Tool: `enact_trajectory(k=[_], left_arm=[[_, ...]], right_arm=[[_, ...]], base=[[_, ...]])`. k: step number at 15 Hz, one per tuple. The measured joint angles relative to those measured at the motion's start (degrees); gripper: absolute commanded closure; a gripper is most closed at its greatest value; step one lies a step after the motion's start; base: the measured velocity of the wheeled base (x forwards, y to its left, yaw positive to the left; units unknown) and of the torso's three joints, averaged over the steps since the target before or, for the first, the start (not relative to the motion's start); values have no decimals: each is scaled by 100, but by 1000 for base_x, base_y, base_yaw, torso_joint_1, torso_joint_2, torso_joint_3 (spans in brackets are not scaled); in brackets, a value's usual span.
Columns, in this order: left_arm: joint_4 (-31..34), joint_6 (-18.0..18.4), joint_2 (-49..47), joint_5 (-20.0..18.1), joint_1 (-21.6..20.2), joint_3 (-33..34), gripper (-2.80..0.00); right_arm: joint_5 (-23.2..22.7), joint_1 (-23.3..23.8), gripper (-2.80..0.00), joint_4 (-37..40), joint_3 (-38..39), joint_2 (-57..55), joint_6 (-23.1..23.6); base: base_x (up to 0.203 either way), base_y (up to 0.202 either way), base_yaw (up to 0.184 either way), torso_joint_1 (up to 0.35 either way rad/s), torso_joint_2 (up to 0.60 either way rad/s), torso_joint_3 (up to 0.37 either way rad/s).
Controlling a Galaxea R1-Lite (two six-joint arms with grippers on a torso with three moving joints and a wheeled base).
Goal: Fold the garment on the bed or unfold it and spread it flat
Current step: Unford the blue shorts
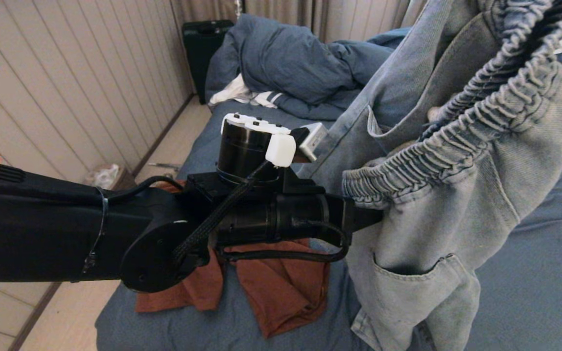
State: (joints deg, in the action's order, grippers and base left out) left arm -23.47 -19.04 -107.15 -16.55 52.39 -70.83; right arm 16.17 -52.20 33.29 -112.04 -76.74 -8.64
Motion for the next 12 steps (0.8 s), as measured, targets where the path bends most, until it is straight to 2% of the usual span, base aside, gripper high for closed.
enact_trajectory(k=[12], left_arm=[[94,-52,556,-1,105,235,0]], right_arm=[[9,71,0,11,30,-7,-3]], base=[[0,0,0,0,0,0]])
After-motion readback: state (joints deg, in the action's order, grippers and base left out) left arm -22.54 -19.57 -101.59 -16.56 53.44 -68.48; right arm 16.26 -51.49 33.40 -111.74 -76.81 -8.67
